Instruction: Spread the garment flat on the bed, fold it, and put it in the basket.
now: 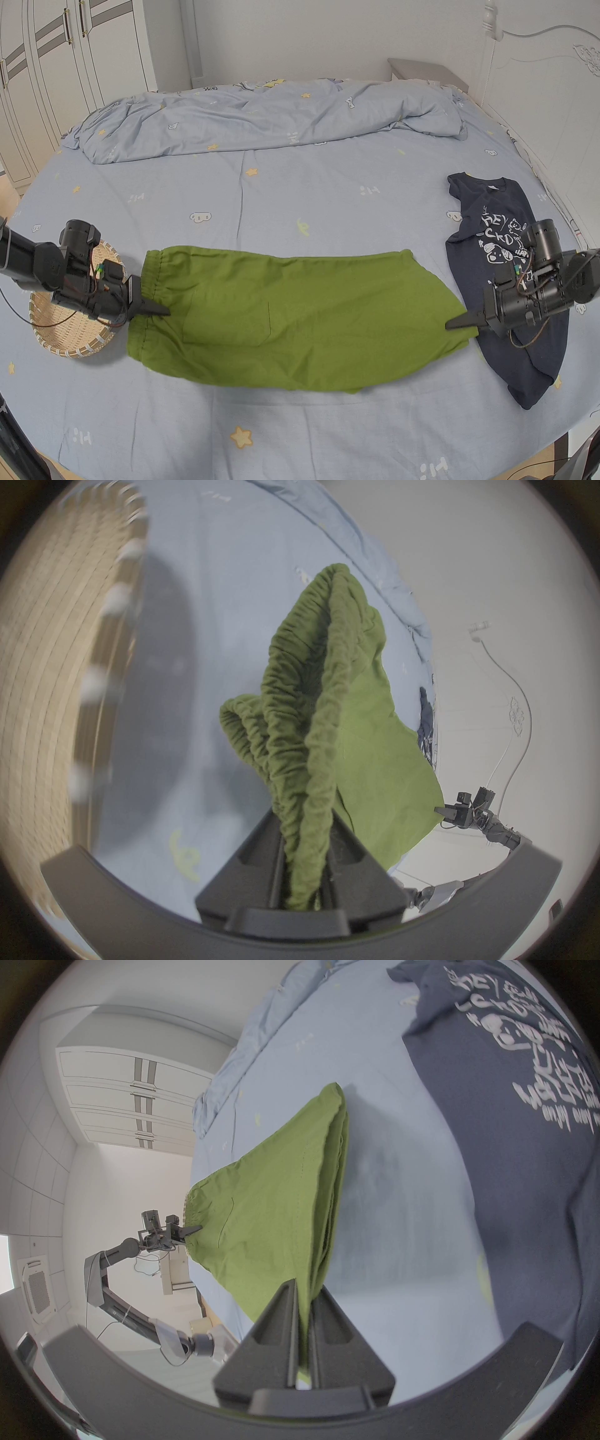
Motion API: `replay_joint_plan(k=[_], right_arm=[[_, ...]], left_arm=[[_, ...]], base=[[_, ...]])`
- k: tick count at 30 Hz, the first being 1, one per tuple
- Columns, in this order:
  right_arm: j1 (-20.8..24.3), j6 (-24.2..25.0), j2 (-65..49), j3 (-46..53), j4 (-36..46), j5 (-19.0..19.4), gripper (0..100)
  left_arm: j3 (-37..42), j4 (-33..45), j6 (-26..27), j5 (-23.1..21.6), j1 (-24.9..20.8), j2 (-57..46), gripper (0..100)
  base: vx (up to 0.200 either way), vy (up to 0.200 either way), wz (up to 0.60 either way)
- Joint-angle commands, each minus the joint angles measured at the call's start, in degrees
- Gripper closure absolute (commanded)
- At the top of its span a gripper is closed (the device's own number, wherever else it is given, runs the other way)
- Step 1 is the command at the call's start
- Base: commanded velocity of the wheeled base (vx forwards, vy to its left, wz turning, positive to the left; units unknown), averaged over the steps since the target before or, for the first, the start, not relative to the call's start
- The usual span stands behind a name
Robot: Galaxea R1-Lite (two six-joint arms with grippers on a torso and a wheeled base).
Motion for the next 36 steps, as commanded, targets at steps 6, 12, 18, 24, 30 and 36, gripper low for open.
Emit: replay_joint_plan(k=[6, 12, 18, 24, 30, 36], right_arm=[[4.2, -1.2, -11.9, 21.8, 0.5, -0.7, 100], [3.0, -3.7, -11.8, 26.1, 0.4, -0.5, 100], [2.2, -3.8, -11.1, 26.3, 0.3, -0.2, 100], [2.2, -4.6, -8.9, 27.4, -1.8, -0.2, 0], [0.8, -4.7, -8.6, 27.9, -3.7, -0.4, 0], [-0.7, -3.4, -9.2, 21.7, -3.2, -0.5, 0]], left_arm=[[26.5, -7.3, 2.1, 0.5, -0.1, -14.3, 100], [31.3, -12.0, 2.5, 2.4, -1.0, -14.4, 100], [31.3, -12.1, 2.5, 2.5, -0.4, -14.7, 100], [31.3, -12.1, 2.6, 2.5, -0.4, -14.9, 100], [31.2, -12.0, 3.3, 2.6, -0.5, -15.3, 100], [29.4, -9.6, 2.9, 5.9, -0.8, -22.4, 100]], base=[[0.0, 0.0, 0.0], [0.0, 0.0, 0.0], [0.0, 0.0, 0.0], [0.0, 0.0, 0.0], [0.0, 0.0, 0.0], [0.0, 0.0, 0.0]])
